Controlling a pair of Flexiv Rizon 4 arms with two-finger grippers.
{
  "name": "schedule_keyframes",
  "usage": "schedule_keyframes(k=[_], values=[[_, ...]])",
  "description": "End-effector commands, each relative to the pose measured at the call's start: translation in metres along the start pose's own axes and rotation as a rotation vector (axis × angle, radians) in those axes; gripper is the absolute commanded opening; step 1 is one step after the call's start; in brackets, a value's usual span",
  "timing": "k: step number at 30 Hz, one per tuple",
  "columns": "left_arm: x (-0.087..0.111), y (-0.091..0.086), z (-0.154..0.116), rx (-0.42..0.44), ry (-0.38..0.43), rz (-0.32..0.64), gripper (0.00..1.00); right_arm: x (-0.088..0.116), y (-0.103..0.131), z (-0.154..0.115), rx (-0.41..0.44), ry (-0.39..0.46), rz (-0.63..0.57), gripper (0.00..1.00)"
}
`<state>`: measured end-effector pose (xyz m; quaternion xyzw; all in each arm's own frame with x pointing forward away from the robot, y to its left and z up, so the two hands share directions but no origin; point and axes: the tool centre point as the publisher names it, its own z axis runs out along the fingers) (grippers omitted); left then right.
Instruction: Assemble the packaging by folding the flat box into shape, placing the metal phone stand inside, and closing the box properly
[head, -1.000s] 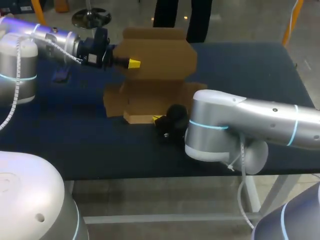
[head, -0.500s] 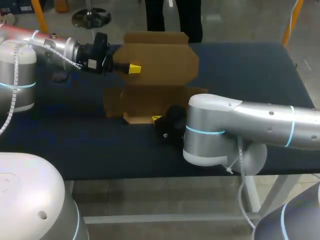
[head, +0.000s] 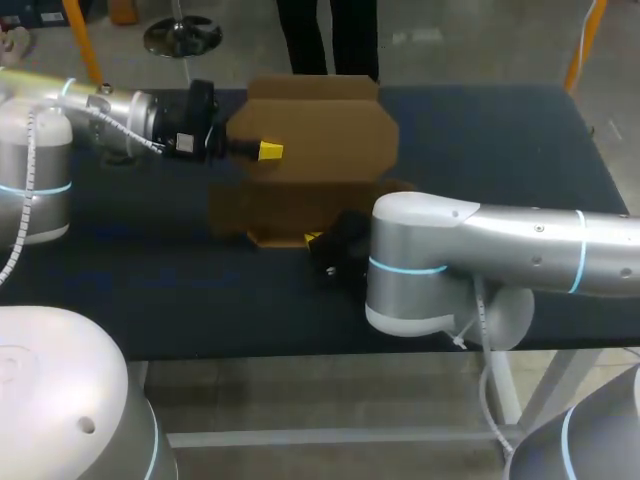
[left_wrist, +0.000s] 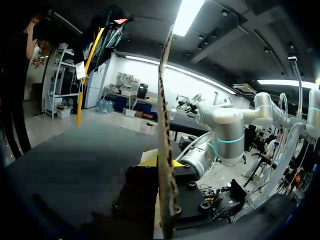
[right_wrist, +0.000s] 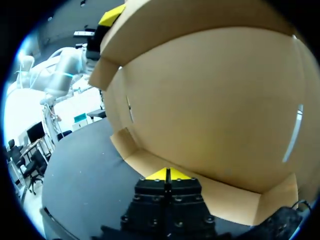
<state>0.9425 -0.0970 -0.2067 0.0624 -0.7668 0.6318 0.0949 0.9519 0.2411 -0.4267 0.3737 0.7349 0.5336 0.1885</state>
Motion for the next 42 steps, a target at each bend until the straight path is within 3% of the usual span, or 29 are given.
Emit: schedule_keyframes(k=[1,23,42], values=[[0.003,0.006,0.000,0.009,-0.006,0.001,0.00,0.002,-0.003,0.004,0.000,-0.007,-0.001,0.00],[-0.011,0.019,0.003,-0.010,-0.009,0.015,0.00,0.002,-0.003,0.004,0.000,-0.007,-0.001,0.00],[0.003,0.023,0.000,-0.003,-0.013,0.029,0.00,0.002,-0.003,0.004,0.000,-0.007,-0.001,0.00]])
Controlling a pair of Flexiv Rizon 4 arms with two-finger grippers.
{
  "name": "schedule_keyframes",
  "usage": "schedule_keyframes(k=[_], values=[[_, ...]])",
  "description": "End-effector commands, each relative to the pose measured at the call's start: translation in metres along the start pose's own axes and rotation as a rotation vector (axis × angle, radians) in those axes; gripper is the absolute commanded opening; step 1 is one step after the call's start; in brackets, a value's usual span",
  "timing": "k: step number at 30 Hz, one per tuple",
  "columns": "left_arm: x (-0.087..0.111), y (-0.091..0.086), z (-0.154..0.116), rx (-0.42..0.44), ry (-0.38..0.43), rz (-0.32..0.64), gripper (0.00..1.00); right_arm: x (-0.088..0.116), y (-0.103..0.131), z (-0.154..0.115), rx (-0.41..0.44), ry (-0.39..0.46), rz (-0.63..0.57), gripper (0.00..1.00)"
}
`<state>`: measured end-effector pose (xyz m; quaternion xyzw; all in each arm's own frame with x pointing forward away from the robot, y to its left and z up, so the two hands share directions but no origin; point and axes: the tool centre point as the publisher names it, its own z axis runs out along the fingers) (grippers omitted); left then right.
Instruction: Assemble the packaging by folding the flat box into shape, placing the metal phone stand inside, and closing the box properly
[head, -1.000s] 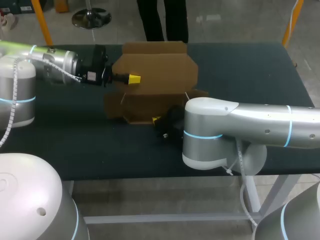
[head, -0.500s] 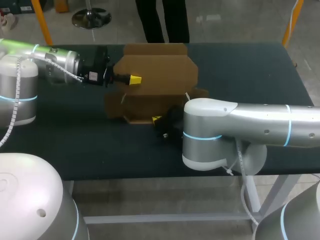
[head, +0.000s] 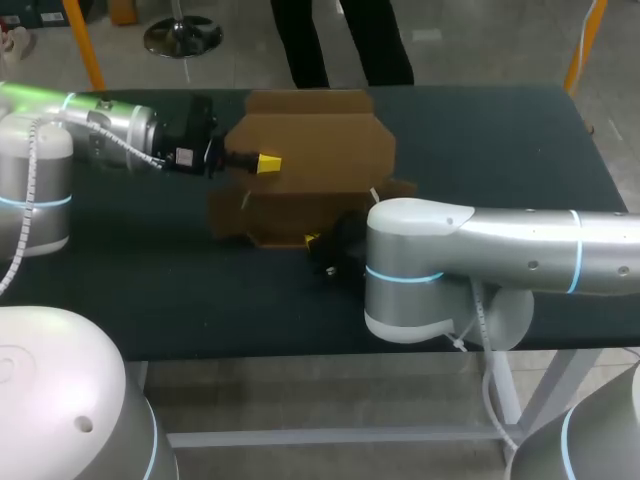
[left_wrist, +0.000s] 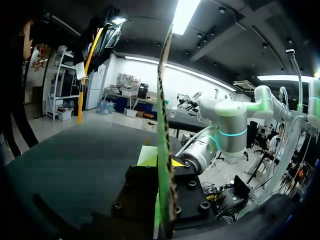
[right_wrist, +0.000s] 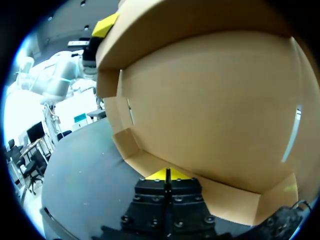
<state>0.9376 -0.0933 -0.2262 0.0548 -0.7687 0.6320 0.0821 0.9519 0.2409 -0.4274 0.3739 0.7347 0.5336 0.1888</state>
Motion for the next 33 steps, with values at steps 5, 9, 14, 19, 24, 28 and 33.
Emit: schedule_keyframes(k=[5,9,14,19,24,28,33], values=[[0.0054,0.0032,0.0012,-0.009,0.002,0.003,0.00,0.0022,-0.0027,0.0038,0.000,-0.006,-0.001,0.00],[0.0071,0.0043,0.0008,-0.010,0.004,0.005,0.00,0.0022,-0.0027,0.0038,0.000,-0.006,-0.001,0.00],[0.0075,0.0046,0.0004,-0.009,0.003,0.004,0.00,0.0022,-0.0027,0.0038,0.000,-0.006,-0.001,0.00],[0.0078,0.0045,0.0003,-0.011,0.003,0.005,0.00,0.0022,-0.0027,0.0038,0.000,-0.006,-0.001,0.00],[0.0086,0.0038,0.0001,-0.013,0.003,0.007,0.00,0.0022,-0.0027,0.0038,0.000,-0.006,-0.001,0.00],[0.0092,0.0036,0.0000,-0.013,0.003,0.009,0.00,0.0022,-0.0027,0.0038,0.000,-0.006,-0.001,0.00],[0.0094,0.0036,-0.0001,-0.016,0.003,0.009,0.00,0.0022,-0.0027,0.0038,0.000,-0.006,-0.001,0.00]])
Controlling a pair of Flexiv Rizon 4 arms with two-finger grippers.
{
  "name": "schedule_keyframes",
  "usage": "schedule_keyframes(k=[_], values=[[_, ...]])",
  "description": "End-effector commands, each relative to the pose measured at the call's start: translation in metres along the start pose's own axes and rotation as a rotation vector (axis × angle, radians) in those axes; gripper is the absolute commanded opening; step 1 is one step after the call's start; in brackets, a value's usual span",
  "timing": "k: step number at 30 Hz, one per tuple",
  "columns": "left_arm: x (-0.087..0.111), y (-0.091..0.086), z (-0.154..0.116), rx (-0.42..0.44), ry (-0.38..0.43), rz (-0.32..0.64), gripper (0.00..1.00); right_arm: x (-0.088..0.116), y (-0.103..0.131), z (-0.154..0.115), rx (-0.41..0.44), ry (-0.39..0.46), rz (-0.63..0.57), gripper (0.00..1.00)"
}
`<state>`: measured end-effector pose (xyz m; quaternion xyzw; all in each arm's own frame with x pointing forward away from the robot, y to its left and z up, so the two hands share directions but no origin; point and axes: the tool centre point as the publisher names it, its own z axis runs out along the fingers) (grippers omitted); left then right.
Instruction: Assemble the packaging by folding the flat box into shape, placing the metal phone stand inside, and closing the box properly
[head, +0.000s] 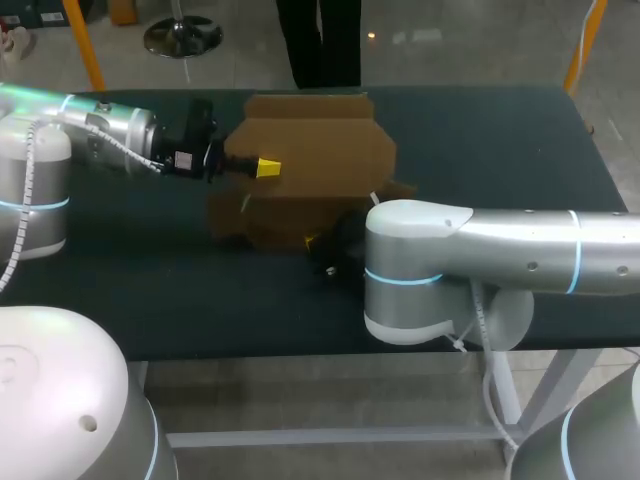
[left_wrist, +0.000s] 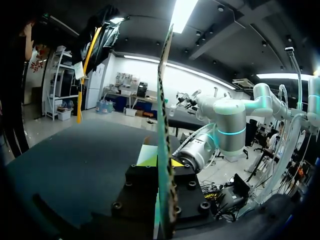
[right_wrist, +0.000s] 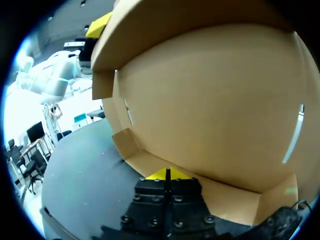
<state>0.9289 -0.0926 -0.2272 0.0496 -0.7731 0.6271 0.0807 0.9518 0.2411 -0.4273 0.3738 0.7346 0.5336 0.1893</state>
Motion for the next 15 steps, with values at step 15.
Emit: schedule_keyframes(k=[15], values=[[0.001,0.001,0.000,-0.002,0.000,0.000,0.00,0.015,0.011,-0.041,-0.088,0.051,-0.026,0.00]])
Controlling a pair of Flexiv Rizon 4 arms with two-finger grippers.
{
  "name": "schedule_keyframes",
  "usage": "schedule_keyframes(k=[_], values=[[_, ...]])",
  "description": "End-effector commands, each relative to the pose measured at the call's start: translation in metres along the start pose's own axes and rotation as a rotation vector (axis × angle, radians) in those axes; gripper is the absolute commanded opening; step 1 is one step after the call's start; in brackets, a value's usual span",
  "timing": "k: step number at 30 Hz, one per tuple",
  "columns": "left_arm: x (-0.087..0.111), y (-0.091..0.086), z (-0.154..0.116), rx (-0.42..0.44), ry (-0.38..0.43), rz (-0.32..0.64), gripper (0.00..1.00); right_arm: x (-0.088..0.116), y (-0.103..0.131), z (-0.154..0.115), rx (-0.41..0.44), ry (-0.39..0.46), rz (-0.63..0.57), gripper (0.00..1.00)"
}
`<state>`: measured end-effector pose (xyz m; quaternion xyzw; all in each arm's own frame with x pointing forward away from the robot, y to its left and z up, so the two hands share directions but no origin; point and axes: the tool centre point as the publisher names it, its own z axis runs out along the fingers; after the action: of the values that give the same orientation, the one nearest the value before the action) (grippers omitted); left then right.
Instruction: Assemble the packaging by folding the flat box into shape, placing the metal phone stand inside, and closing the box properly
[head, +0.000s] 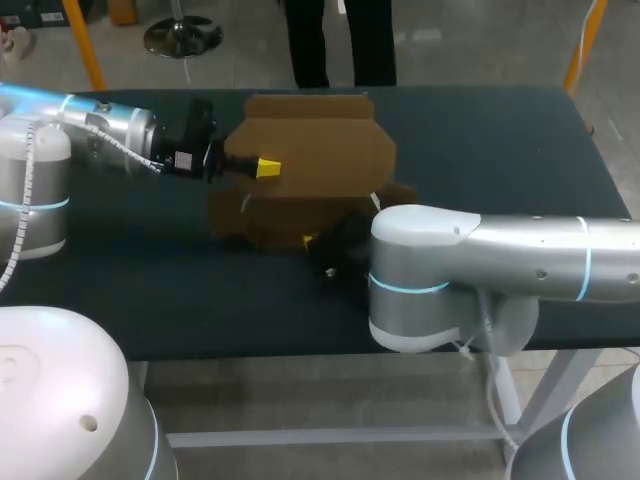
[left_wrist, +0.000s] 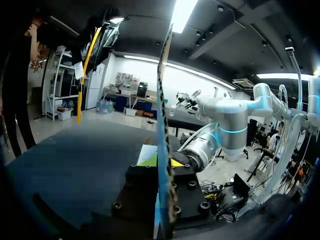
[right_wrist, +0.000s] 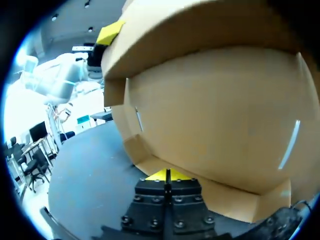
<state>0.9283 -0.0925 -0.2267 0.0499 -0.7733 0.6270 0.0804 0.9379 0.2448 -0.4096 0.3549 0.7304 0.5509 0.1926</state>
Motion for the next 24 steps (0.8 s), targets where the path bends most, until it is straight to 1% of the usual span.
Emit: schedule_keyframes(k=[1,8,10,12,17,20,22,23,24], values=[[0.000,0.001,0.000,-0.002,0.000,0.000,0.00,0.004,0.001,-0.033,-0.052,0.026,-0.011,0.00],[0.000,0.001,0.000,-0.002,0.000,0.000,0.00,0.011,0.006,-0.073,-0.079,0.076,-0.030,0.00],[0.000,0.001,0.000,-0.002,0.000,0.000,0.00,0.012,0.006,-0.085,-0.083,0.102,-0.032,0.00],[0.000,0.001,0.000,-0.002,0.000,0.000,0.00,0.014,0.005,-0.097,-0.078,0.117,-0.045,0.00],[0.000,0.001,0.000,-0.002,0.000,0.000,0.00,0.015,0.004,-0.125,-0.054,0.208,-0.083,0.00],[0.000,0.001,0.000,-0.002,0.000,0.000,0.00,0.016,0.002,-0.144,-0.036,0.233,-0.128,0.00],[0.000,0.001,0.000,-0.002,0.000,0.000,0.00,0.014,0.000,-0.157,-0.028,0.246,-0.154,0.11],[0.000,0.001,0.000,-0.002,0.000,0.000,0.00,0.013,-0.001,-0.163,-0.020,0.247,-0.165,0.13],[0.000,0.001,0.000,-0.002,0.000,0.000,0.00,0.011,-0.002,-0.168,-0.017,0.251,-0.170,0.13]])
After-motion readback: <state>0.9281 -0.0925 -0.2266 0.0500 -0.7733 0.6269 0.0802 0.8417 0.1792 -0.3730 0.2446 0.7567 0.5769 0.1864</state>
